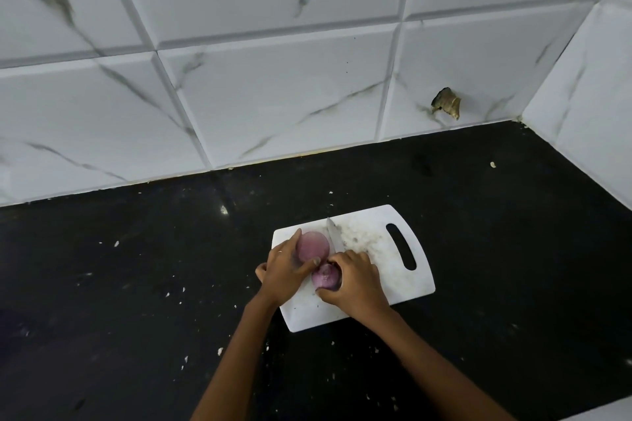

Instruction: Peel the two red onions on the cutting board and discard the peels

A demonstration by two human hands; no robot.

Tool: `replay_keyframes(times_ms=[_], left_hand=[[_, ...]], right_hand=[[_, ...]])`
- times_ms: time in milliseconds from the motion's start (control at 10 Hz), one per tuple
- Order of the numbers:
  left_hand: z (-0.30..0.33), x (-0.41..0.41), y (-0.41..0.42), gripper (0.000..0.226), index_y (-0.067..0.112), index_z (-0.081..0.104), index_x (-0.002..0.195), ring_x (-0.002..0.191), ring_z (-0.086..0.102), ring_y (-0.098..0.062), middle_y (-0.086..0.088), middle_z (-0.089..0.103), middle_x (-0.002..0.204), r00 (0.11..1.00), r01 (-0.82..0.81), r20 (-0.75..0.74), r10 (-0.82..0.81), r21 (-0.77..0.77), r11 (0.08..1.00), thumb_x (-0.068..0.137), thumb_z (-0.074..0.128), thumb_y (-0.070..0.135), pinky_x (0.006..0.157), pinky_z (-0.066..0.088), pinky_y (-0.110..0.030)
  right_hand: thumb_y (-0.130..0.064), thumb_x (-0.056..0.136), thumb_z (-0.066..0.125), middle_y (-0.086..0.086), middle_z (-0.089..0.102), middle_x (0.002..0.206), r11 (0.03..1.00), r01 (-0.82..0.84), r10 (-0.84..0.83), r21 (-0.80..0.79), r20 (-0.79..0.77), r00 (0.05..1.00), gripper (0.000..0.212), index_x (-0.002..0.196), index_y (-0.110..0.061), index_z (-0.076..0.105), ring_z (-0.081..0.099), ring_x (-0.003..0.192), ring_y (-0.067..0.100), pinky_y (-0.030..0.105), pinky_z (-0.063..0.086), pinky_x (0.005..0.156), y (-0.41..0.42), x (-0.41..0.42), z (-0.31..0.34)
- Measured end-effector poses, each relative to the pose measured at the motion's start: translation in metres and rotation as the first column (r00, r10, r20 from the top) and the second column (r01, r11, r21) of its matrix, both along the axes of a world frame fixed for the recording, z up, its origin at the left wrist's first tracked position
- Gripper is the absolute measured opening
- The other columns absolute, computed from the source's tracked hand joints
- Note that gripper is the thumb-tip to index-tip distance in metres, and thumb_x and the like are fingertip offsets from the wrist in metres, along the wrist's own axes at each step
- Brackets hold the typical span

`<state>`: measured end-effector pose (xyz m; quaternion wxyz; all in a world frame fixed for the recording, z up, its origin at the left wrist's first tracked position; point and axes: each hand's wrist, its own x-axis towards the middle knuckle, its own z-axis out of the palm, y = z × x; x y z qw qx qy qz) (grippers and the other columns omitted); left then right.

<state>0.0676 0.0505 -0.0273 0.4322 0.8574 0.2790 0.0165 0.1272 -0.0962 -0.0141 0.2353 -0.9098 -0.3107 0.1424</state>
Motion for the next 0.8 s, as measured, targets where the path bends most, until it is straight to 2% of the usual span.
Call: replay_keyframes(times_ms=[100, 200, 300, 400, 500, 600, 700, 800], left_hand=[[0.003, -0.001, -0.005, 0.072, 0.022, 0.024, 0.152, 0.141, 0.024, -0.016, 0.006, 0.038, 0.150, 1.000, -0.031, -0.005, 0.031, 0.022, 0.999, 0.093, 0.059, 0.041, 0.104, 0.010, -0.028], [0.003, -0.002, -0.009, 0.073, 0.025, 0.023, 0.152, 0.141, 0.028, -0.015, 0.006, 0.038, 0.151, 0.999, -0.049, 0.005, 0.049, 0.032, 0.998, 0.091, 0.053, 0.052, 0.110, 0.007, -0.034], [0.003, -0.004, -0.011, 0.087, 0.025, 0.018, 0.153, 0.148, 0.013, -0.014, 0.007, 0.024, 0.159, 0.999, -0.044, 0.001, 0.044, 0.039, 0.998, 0.077, 0.038, 0.062, 0.117, 0.001, -0.038], [0.002, -0.006, -0.017, 0.088, 0.023, 0.011, 0.154, 0.150, 0.001, -0.015, 0.006, 0.013, 0.161, 0.999, -0.017, 0.032, 0.016, 0.025, 1.000, 0.078, 0.034, 0.062, 0.119, 0.000, -0.040], [0.001, -0.006, -0.019, 0.088, 0.020, 0.012, 0.154, 0.149, 0.007, -0.019, 0.004, 0.016, 0.161, 0.999, -0.016, 0.049, 0.016, -0.010, 1.000, 0.079, 0.038, 0.059, 0.120, 0.008, -0.042], [-0.001, -0.007, -0.017, 0.088, 0.019, 0.016, 0.153, 0.147, 0.017, -0.021, 0.000, 0.022, 0.159, 0.996, -0.033, 0.075, 0.039, -0.079, 0.996, 0.079, 0.044, 0.057, 0.119, 0.018, -0.043], [0.001, -0.005, -0.016, 0.079, 0.017, 0.028, 0.150, 0.144, 0.023, -0.019, 0.001, 0.030, 0.155, 0.990, -0.063, 0.128, 0.061, 0.013, 0.998, 0.082, 0.046, 0.053, 0.118, 0.016, -0.031], [0.012, -0.004, -0.021, 0.044, 0.026, 0.048, 0.137, 0.132, 0.034, -0.014, 0.005, 0.050, 0.139, 0.933, -0.187, 0.335, 0.128, 0.150, 0.971, 0.094, 0.053, 0.031, 0.105, 0.022, -0.016]], right_hand=[[-0.052, 0.072, 0.071, -0.005, 0.049, 0.123, 1.000, -0.005, 0.005, 0.009, -0.023, 1.000, 0.059, 0.120, -0.025, 0.051, 0.040, 0.116, 0.016, 0.032, 0.036, 0.095, -0.001, 0.002, 0.003], [-0.052, 0.071, 0.073, -0.005, 0.048, 0.124, 0.998, 0.016, -0.013, 0.052, -0.073, 0.997, 0.062, 0.123, -0.026, 0.050, 0.040, 0.118, 0.017, 0.033, 0.037, 0.095, -0.003, 0.006, 0.007], [-0.051, 0.079, 0.067, -0.003, 0.041, 0.137, 0.992, 0.006, 0.005, 0.124, -0.087, 0.996, 0.067, 0.135, -0.023, 0.042, 0.034, 0.129, 0.019, 0.034, 0.032, 0.103, -0.007, 0.009, 0.007], [-0.054, 0.090, 0.050, 0.000, 0.018, 0.157, 0.997, -0.016, 0.026, 0.071, -0.144, 0.989, 0.072, 0.149, -0.022, 0.023, 0.011, 0.145, 0.020, 0.041, 0.016, 0.116, -0.010, 0.010, 0.004], [-0.055, 0.094, 0.042, 0.002, 0.011, 0.160, 0.999, -0.036, 0.040, 0.025, -0.179, 0.983, 0.071, 0.151, -0.021, 0.017, 0.006, 0.147, 0.019, 0.043, 0.011, 0.119, -0.011, 0.010, 0.001], [-0.052, 0.096, 0.040, 0.002, 0.013, 0.159, 0.999, -0.034, 0.037, 0.019, -0.202, 0.979, 0.069, 0.151, -0.019, 0.017, 0.008, 0.147, 0.019, 0.040, 0.011, 0.119, -0.011, 0.009, -0.001], [-0.040, 0.097, 0.046, 0.003, 0.030, 0.154, 0.991, -0.011, 0.029, 0.136, -0.128, 0.991, 0.058, 0.147, -0.017, 0.030, 0.024, 0.143, 0.017, 0.030, 0.018, 0.116, -0.009, 0.010, 0.001], [-0.020, 0.096, 0.053, 0.001, 0.064, 0.122, 0.926, 0.122, -0.135, 0.358, 0.013, 0.991, 0.032, 0.127, -0.013, 0.059, 0.055, 0.109, 0.004, -0.002, 0.031, 0.092, -0.009, 0.005, 0.014]])
